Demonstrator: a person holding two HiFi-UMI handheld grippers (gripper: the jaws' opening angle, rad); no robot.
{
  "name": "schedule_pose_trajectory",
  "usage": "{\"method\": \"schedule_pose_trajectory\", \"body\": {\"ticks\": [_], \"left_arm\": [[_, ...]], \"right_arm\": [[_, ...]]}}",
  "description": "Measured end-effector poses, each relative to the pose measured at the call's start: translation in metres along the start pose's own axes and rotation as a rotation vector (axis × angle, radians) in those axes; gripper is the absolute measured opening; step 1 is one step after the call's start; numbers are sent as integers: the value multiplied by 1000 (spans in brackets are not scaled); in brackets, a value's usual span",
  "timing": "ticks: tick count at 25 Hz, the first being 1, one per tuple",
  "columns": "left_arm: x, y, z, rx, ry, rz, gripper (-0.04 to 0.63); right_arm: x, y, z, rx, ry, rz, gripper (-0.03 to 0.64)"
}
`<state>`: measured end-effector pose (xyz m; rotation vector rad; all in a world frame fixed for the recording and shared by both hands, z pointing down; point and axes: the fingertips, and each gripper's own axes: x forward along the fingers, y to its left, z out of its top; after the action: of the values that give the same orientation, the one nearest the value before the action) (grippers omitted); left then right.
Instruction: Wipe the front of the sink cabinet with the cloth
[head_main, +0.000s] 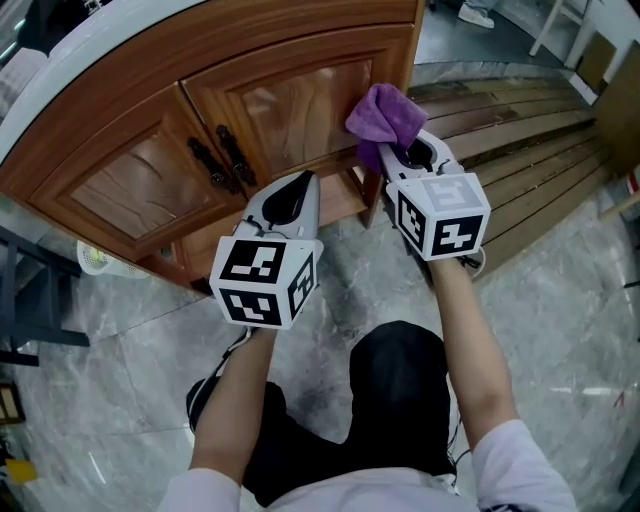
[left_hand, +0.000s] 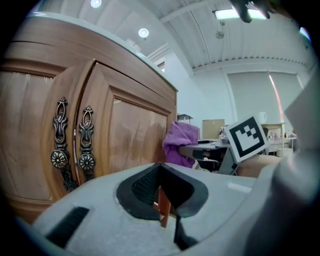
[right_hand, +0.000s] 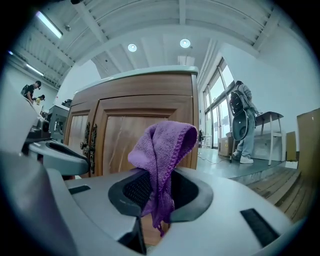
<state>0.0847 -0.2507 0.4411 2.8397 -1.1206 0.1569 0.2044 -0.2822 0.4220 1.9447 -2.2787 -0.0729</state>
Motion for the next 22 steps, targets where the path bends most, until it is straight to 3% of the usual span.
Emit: {"method": "schedule_pose_trajectory", "body": {"ticks": [16, 22], "left_arm": [[-46, 51, 4, 0, -5, 138, 3], [-91, 89, 8, 6, -4, 262, 3]], "right_arm": [[-4, 136, 47, 5, -115, 298, 77], [1, 203, 62, 2, -158, 433, 77]]}}
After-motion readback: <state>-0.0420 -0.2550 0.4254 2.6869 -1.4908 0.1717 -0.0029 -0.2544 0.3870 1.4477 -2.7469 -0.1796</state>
